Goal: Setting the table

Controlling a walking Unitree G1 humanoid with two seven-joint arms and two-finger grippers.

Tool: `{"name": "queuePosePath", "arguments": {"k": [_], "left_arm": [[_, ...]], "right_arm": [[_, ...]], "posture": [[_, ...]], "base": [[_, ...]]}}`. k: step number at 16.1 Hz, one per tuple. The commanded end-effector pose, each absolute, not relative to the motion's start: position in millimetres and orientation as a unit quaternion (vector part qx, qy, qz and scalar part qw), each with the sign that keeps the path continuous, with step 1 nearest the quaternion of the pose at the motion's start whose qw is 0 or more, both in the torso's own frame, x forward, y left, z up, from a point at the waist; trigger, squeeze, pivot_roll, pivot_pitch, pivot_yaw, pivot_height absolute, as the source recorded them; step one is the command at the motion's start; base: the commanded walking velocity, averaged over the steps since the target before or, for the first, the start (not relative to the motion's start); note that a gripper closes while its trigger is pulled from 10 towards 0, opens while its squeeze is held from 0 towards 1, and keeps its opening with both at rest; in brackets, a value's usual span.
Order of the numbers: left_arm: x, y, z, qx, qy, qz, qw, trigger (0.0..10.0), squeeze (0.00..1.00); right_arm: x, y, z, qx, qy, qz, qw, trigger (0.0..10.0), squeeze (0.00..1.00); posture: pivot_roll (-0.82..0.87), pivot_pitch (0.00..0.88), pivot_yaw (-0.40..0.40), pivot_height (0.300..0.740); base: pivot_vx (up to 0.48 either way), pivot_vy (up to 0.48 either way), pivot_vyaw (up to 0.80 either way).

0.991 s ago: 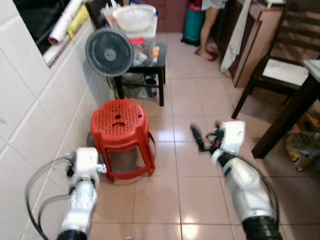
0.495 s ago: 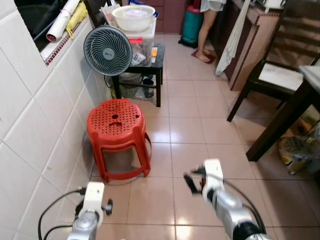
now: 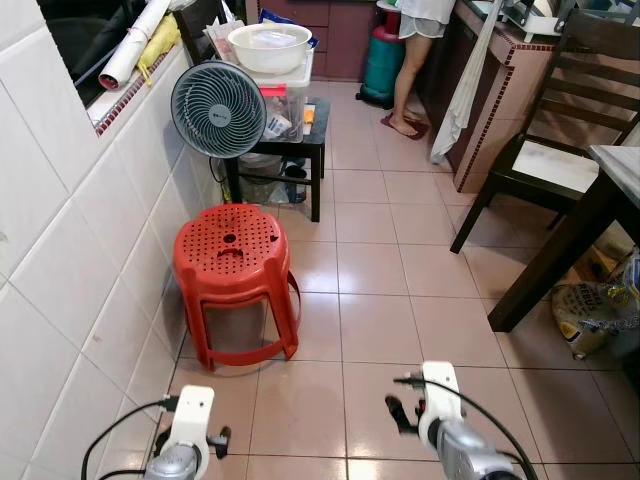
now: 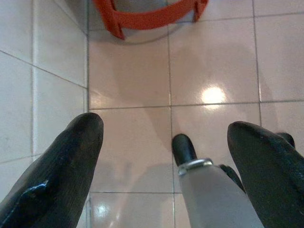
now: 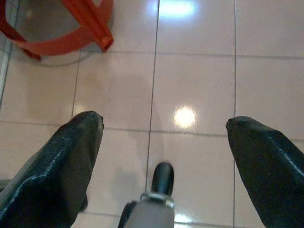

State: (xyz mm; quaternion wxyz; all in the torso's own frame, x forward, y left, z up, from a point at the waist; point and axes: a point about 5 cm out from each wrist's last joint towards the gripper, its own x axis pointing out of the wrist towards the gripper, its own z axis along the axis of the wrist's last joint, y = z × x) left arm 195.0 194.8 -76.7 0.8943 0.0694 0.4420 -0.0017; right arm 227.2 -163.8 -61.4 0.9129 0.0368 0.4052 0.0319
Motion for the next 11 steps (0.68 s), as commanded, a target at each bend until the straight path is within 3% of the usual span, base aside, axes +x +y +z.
{"name": "queuePosePath", "arguments": {"k": [1, 11], "left_arm": [[189.5, 192.8, -80.1, 0.076, 0.454, -0.015, 0.888, 10.0, 0.00], [181.4, 188.5, -85.3, 0.111, 0.477, -0.043, 0.871, 10.0, 0.00]], "right_arm": [[224.5, -167.7, -63.1, 0.047, 0.409, 0.014, 0.911, 10.0, 0.00], [218.7, -169.6, -66.6, 0.063, 0.413, -0.007, 0.909, 10.0, 0.00]], "posture": [[-0.11, 0.038, -0.009, 0.740], [-0.14, 0.048, 0.047, 0.740]], "base": [[0.000, 0.000, 0.00], [0.000, 0.000, 0.00]]}}
